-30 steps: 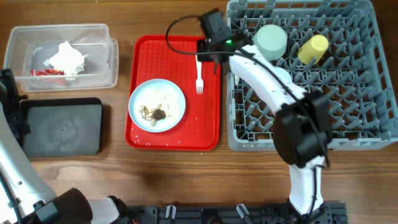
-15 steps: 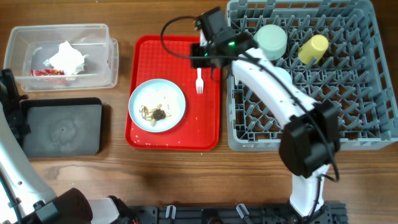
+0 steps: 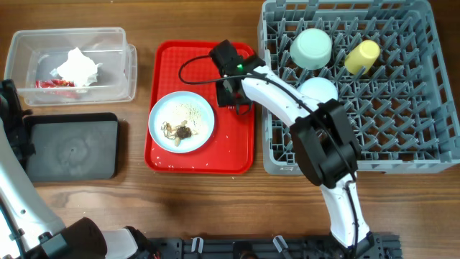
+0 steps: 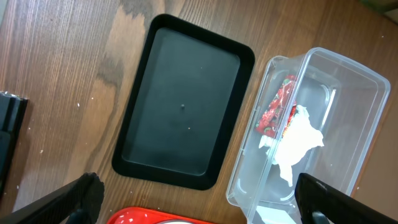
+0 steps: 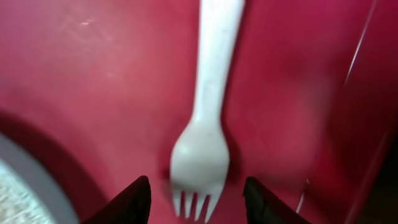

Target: Sort waste into correct bins and load items into the dishwasher rack

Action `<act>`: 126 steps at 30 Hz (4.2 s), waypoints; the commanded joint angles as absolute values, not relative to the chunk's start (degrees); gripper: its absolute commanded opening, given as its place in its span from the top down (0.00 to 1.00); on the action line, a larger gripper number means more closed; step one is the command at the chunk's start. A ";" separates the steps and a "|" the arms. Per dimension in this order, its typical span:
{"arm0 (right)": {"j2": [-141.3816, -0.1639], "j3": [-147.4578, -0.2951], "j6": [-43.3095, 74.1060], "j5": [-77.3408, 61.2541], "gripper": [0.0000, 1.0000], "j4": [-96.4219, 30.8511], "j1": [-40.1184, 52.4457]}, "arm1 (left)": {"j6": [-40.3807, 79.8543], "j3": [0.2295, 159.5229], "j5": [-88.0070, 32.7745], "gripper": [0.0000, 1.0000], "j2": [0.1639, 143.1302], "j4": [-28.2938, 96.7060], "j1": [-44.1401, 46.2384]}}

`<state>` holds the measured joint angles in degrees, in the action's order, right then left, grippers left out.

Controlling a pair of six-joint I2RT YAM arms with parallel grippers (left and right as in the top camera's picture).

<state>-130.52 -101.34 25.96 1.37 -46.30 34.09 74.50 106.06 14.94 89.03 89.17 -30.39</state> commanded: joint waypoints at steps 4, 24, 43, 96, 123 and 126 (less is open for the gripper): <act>-131.81 -100.95 27.33 2.96 0.50 -45.95 34.17 | 75.48 105.95 15.25 0.00 89.27 89.23 -30.65; -135.13 -100.79 27.20 8.38 0.66 -46.02 35.64 | 75.46 105.95 15.25 0.00 89.27 89.25 -30.65; -132.90 -104.49 28.29 8.34 0.80 -50.87 35.31 | 75.48 105.95 15.27 0.00 89.27 89.23 -30.65; -112.75 -95.88 9.21 -12.14 0.71 -49.82 13.65 | 75.46 105.95 15.25 0.00 89.27 89.23 -30.65; -107.39 -96.14 13.65 -40.51 0.30 -41.58 15.27 | 75.46 105.95 15.25 0.00 89.27 89.23 -30.65; -107.39 -96.14 13.65 -39.00 0.28 -40.69 17.26 | 75.46 105.95 15.25 0.00 89.27 89.25 -30.65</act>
